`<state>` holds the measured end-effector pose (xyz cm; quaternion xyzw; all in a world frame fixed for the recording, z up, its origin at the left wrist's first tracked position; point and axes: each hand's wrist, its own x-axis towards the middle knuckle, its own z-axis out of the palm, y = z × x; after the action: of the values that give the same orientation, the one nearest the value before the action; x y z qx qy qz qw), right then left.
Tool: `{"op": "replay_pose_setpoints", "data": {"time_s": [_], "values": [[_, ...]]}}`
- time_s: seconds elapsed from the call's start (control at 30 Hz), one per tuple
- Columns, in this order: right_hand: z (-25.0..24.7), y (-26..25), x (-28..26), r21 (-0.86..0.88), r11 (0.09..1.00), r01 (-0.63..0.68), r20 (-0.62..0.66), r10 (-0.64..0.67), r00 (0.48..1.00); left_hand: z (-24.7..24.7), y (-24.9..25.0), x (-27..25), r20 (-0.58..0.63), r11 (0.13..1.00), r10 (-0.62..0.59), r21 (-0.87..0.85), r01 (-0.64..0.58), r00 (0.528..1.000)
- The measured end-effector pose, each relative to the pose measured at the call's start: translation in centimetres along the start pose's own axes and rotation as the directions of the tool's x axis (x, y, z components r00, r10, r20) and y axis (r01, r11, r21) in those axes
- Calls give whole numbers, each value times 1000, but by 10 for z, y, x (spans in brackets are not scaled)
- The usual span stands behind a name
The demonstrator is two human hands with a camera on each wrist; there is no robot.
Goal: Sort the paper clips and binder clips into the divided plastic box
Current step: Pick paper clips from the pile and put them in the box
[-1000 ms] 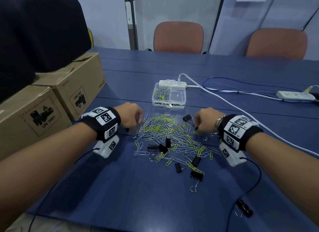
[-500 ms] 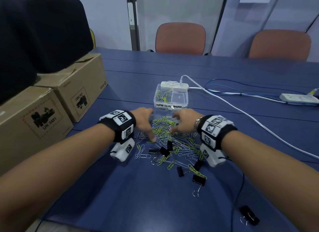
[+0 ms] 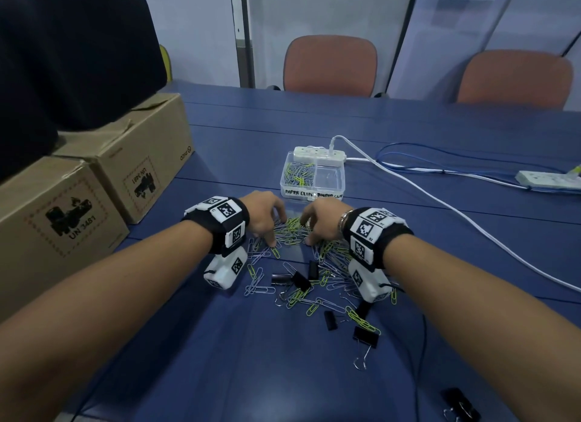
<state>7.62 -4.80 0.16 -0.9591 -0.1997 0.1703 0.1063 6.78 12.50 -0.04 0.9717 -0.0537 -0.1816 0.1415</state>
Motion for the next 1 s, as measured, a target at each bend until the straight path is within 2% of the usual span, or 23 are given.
{"op": "replay_pose_setpoints", "data": {"time_s": [0.27,0.5,0.83,1.0], "values": [[3,10,-6,89,996,-24,-61,30,998,2,-2,1,-24,998,61,-6,-61,998],[-1,17,-14,156,986,-65,-109,83,991,-1,-4,-4,-45,993,86,-82,-90,995],[-8,26,-30,151,985,-80,-160,105,982,-12,-1,-13,-125,993,95,-65,-103,988],[-9,35,-40,211,973,-93,-200,136,970,-17,1,-16,-144,991,116,-49,-125,983]]}}
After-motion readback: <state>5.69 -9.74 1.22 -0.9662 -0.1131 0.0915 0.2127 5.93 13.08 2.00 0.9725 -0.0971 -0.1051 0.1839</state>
